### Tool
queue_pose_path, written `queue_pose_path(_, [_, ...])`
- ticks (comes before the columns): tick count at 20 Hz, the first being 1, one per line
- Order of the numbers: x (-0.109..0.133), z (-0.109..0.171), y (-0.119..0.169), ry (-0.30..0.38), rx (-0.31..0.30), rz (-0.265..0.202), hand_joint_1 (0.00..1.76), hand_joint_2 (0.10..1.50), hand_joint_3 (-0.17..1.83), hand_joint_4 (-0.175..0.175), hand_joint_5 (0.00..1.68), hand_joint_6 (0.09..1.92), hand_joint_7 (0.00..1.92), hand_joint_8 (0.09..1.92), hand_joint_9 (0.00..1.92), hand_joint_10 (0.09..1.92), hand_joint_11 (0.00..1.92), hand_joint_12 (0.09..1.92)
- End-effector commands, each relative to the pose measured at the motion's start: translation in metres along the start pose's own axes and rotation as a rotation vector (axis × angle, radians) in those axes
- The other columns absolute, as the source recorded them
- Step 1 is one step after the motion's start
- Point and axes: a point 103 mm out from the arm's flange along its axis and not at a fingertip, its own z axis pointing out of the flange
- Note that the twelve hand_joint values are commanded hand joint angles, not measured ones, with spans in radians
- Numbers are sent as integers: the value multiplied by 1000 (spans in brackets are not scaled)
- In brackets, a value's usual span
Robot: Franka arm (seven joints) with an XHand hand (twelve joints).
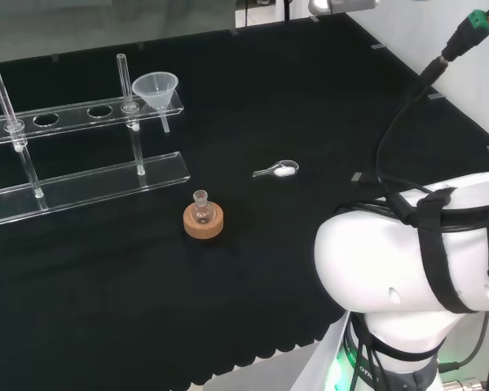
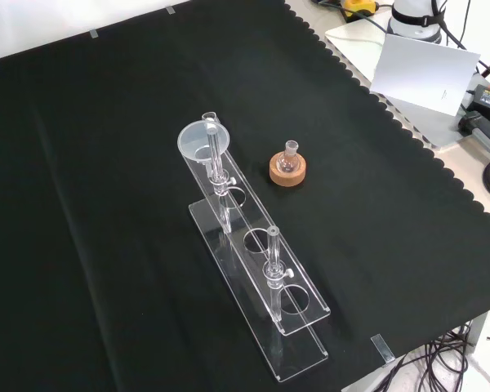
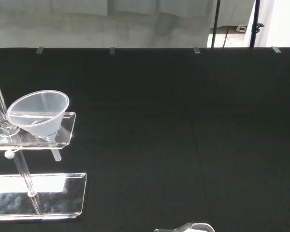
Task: Pick up the funnel from the transparent funnel stand.
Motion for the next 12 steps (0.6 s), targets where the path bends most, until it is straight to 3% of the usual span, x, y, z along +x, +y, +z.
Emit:
queue_pose_path(1, [-5, 2, 4, 10, -15, -11, 140, 432, 351, 72, 0, 87, 0, 87, 0, 87, 0, 753])
queue_pose_path(4, [-4, 3, 12, -1, -44, -39, 168, 538, 158, 69, 0, 87, 0, 87, 0, 87, 0, 721])
queue_pose_path(12, [-4, 8, 42, 4, -67, -126, 245, 585, 68, 60, 0, 87, 0, 87, 0, 87, 0, 641])
